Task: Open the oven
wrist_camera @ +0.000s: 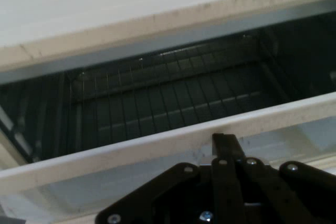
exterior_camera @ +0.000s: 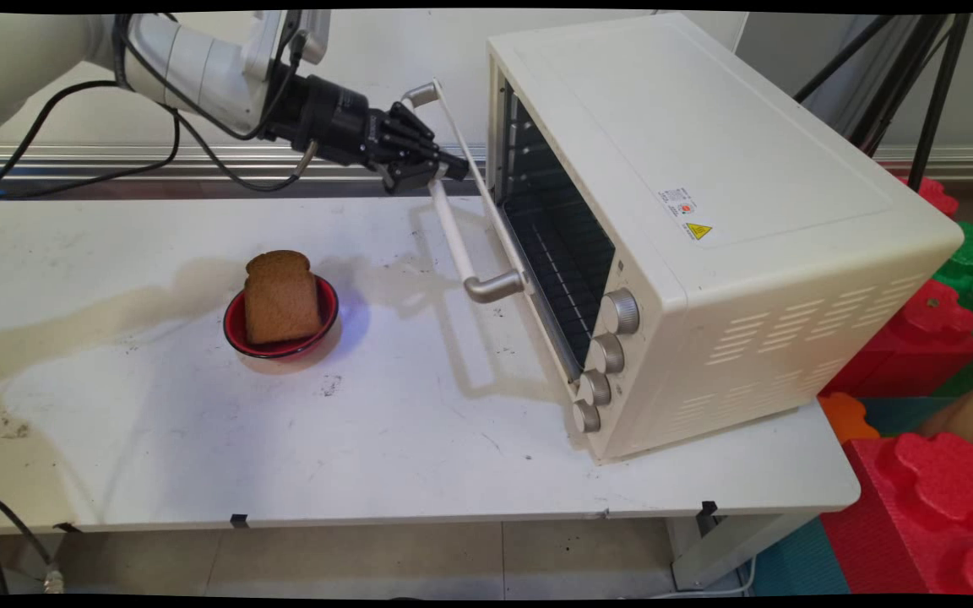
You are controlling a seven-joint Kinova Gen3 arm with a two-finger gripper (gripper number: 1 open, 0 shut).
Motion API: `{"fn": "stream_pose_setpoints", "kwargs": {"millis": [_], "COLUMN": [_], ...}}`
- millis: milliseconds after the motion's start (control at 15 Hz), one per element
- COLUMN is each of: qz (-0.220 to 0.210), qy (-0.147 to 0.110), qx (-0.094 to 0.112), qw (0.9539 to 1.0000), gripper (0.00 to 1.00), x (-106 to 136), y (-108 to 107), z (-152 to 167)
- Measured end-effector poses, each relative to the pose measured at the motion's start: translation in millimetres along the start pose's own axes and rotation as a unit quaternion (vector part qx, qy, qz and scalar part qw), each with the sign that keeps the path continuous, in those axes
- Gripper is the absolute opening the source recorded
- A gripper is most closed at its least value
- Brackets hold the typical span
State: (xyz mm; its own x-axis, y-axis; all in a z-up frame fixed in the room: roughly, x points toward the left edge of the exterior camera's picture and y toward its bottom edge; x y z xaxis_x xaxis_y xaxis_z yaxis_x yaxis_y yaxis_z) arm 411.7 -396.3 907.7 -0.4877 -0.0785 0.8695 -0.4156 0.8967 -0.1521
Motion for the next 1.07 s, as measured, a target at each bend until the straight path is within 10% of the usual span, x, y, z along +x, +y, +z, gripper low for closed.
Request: {"fn": "stream_pose_setpoints", "kwargs": {"millis": [1067], "qz": [0.004], "qy": [-0.039], "qx": [-0.016], "qw": [0.9991], "gripper": [0.0], "x": [-52], "y": [13], "z": [-22]}}
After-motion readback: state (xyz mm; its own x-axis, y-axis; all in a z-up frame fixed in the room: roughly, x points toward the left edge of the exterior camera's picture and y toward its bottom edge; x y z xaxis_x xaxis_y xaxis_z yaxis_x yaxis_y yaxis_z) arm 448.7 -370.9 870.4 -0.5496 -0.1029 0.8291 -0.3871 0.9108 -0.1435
